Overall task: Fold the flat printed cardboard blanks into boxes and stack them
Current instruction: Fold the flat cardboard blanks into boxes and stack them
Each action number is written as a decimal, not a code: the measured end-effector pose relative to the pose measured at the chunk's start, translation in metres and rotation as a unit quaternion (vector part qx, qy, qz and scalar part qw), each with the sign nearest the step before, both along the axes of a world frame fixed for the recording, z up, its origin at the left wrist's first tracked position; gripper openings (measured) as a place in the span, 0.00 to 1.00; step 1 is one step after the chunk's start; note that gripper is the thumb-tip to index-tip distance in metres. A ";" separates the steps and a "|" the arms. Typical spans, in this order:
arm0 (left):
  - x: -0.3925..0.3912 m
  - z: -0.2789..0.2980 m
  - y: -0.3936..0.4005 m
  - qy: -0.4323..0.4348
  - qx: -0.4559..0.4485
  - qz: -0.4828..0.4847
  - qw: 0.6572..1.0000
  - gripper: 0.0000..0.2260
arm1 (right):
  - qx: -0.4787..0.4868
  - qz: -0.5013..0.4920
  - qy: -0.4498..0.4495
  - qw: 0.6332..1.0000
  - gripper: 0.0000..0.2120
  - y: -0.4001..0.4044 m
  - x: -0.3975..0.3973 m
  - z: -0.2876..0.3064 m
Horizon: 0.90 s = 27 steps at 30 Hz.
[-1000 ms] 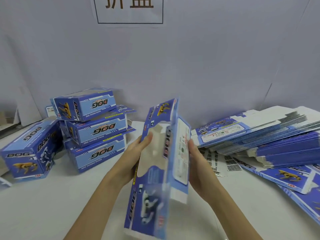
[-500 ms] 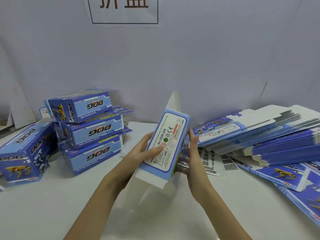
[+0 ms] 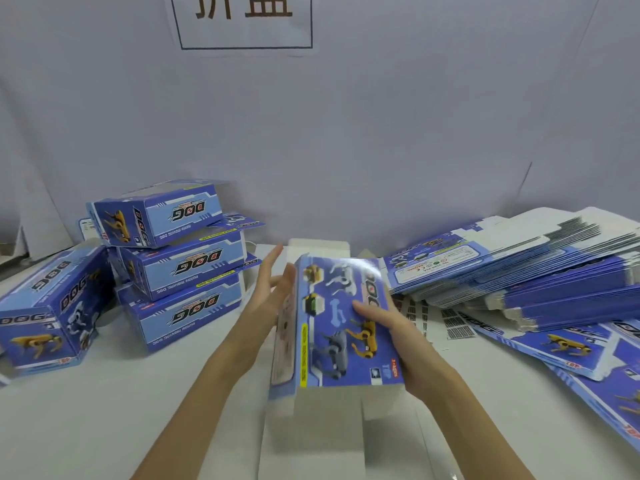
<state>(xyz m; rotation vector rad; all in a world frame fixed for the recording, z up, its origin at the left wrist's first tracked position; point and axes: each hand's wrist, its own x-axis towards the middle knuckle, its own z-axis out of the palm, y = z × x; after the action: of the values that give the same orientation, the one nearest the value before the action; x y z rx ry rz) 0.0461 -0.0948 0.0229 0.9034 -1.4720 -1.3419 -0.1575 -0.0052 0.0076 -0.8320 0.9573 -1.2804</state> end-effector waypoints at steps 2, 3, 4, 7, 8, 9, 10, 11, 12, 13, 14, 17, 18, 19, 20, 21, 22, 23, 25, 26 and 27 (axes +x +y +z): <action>0.004 -0.002 -0.002 -0.007 -0.013 -0.024 1.000 0.38 | -0.010 0.028 0.032 0.999 0.25 -0.005 0.006 0.002; 0.005 -0.004 -0.001 -0.009 -0.022 -0.026 0.999 0.33 | -0.032 0.014 0.048 0.998 0.23 -0.008 0.010 0.003; 0.006 -0.007 -0.001 -0.002 -0.019 -0.022 1.000 0.28 | -0.064 -0.009 0.072 0.995 0.22 -0.009 0.012 0.004; 0.003 -0.009 0.002 0.026 0.001 -0.014 1.000 0.16 | -0.107 -0.078 0.048 0.990 0.20 -0.017 0.017 0.006; 0.001 -0.009 0.003 0.032 0.009 -0.023 0.999 0.15 | -0.108 -0.095 0.027 0.989 0.21 -0.018 0.019 0.006; -0.001 -0.010 0.003 0.041 0.020 -0.036 0.998 0.14 | -0.107 -0.104 0.016 0.989 0.23 -0.015 0.019 0.006; -0.002 -0.012 0.002 0.050 0.031 -0.049 0.997 0.15 | -0.113 -0.117 0.014 0.987 0.23 -0.011 0.017 0.002; -0.003 -0.013 0.001 0.060 0.038 -0.061 0.996 0.17 | -0.118 -0.133 0.013 0.984 0.24 -0.011 0.015 -0.001; -0.004 -0.013 0.001 0.064 0.040 -0.071 0.995 0.19 | -0.121 -0.146 0.018 0.982 0.24 -0.012 0.014 -0.001; -0.004 -0.014 0.000 0.069 0.039 -0.077 0.994 0.21 | -0.119 -0.156 0.029 0.980 0.24 -0.011 0.012 -0.001; -0.005 -0.015 0.000 0.073 0.040 -0.078 0.993 0.21 | -0.117 -0.165 0.045 0.978 0.24 -0.012 0.011 0.000; -0.005 -0.017 0.000 0.071 0.037 -0.086 0.993 0.21 | -0.141 -0.185 0.084 0.969 0.24 -0.013 0.009 -0.005; -0.006 -0.016 0.000 0.064 0.030 -0.090 0.993 0.20 | -0.152 -0.186 0.082 0.967 0.24 -0.012 0.009 -0.005; -0.008 -0.017 -0.001 0.060 0.017 -0.081 0.995 0.17 | -0.161 -0.178 0.080 0.967 0.25 -0.012 0.009 -0.005; -0.009 -0.015 -0.002 0.059 0.004 -0.057 0.997 0.14 | -0.167 -0.162 0.086 0.969 0.25 -0.013 0.009 -0.005; -0.011 -0.013 -0.005 0.057 -0.015 -0.021 0.998 0.17 | -0.167 -0.142 0.099 0.971 0.22 -0.012 0.009 -0.004; -0.013 -0.011 -0.006 0.053 -0.034 0.004 0.998 0.22 | -0.162 -0.128 0.111 0.972 0.17 -0.011 0.009 -0.002; -0.012 -0.010 -0.006 0.042 -0.046 0.005 0.998 0.25 | -0.155 -0.123 0.116 0.973 0.13 -0.009 0.010 -0.001; -0.011 -0.007 -0.002 -0.004 -0.058 -0.012 0.998 0.26 | -0.151 -0.141 0.110 0.972 0.10 -0.010 0.012 -0.002; -0.008 -0.006 0.002 -0.040 -0.067 -0.024 0.997 0.25 | -0.157 -0.168 0.104 0.968 0.07 -0.011 0.013 -0.003; -0.003 -0.005 0.006 -0.075 -0.084 -0.031 0.993 0.25 | -0.170 -0.208 0.095 0.959 0.05 -0.012 0.013 -0.005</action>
<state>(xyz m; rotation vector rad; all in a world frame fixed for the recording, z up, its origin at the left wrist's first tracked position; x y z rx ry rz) 0.0431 -0.0886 0.0176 0.8696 -1.7139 -1.1951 -0.1444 -0.0174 0.0025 -1.0690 1.1212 -1.7880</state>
